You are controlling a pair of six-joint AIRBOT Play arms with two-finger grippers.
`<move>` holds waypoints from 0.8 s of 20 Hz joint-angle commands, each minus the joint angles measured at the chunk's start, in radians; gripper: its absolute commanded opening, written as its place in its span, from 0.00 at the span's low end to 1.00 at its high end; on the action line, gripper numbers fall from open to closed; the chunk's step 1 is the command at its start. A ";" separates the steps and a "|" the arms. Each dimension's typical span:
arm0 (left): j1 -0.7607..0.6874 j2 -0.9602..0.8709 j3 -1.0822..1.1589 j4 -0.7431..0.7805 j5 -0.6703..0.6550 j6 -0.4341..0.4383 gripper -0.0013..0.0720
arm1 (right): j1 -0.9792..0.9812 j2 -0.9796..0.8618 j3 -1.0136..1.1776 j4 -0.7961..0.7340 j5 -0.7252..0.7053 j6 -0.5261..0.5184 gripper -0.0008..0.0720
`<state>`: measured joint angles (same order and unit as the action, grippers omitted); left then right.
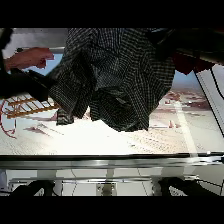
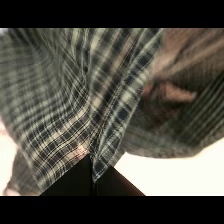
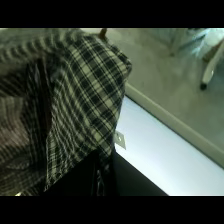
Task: Fold the clothes and pants, and hang the long-sleeved shirts on hangers.
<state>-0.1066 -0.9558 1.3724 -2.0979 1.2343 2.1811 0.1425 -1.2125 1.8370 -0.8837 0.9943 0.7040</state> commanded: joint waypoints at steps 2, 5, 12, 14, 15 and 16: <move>-0.037 -0.060 -0.107 0.003 0.021 0.000 0.09 | 0.000 0.034 0.007 0.140 0.100 -0.147 0.08; -0.069 -0.091 -0.126 -0.025 -0.001 0.011 0.35 | 0.000 0.034 0.010 0.159 0.181 -0.179 0.08; -0.010 0.076 -0.124 -0.165 -0.122 0.270 0.74 | 0.000 0.034 0.010 0.172 0.325 -0.284 0.08; 0.041 0.143 -0.124 -0.172 -0.207 0.345 0.74 | 0.000 0.033 0.010 0.212 0.402 -0.332 0.08; 0.072 0.162 -0.124 -0.214 -0.204 0.421 0.74 | 0.000 0.033 0.010 0.240 0.438 -0.357 0.08; 0.102 0.167 -0.124 -0.298 -0.167 0.491 0.74 | 0.000 0.033 0.010 0.269 0.467 -0.376 0.08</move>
<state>-0.0700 -0.8463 1.2495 -2.2791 1.0920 2.4878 0.1425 -1.1797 1.8458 -0.6830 1.3514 0.3996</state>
